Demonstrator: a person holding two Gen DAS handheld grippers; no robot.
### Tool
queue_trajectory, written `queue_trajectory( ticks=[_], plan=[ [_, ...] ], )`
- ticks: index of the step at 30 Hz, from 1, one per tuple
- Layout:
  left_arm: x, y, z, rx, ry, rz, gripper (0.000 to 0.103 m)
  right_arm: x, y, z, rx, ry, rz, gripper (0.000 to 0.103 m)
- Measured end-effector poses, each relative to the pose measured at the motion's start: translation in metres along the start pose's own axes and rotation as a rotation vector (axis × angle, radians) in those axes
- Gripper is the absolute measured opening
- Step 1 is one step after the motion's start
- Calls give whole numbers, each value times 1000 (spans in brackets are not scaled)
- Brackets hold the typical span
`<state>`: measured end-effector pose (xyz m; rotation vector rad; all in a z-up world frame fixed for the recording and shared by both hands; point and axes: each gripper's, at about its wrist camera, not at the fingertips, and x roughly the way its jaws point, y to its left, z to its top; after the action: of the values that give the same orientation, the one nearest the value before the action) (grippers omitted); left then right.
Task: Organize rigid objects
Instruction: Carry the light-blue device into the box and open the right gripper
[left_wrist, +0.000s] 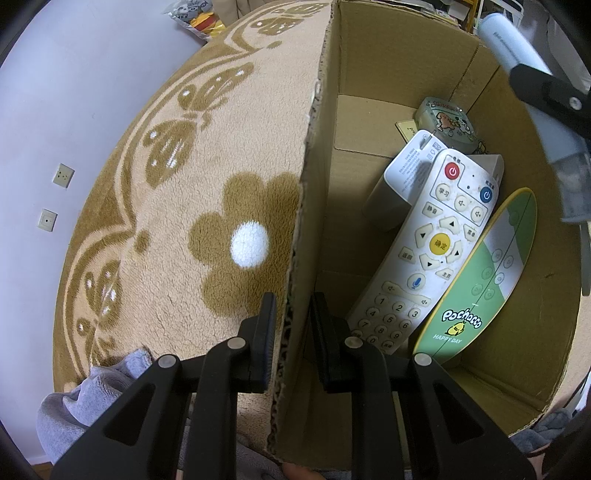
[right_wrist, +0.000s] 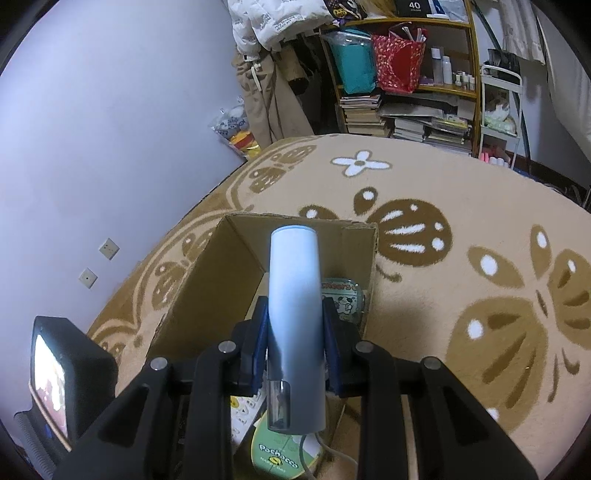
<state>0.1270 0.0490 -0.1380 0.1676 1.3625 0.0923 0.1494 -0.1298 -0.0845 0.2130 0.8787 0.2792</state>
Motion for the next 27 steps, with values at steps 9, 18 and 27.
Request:
queue_trajectory(
  ticks=[9, 18, 27],
  plan=[
    [0, 0, 0, -2, 0, -5, 19, 26, 4, -1, -27, 47, -40, 29],
    [1, 1, 0, -1, 1, -6, 19, 33, 21, -6, -129, 74, -99, 29],
    [1, 2, -1, 0, 0, -6, 19, 33, 20, -7, -122, 64, -88, 29]
  ],
)
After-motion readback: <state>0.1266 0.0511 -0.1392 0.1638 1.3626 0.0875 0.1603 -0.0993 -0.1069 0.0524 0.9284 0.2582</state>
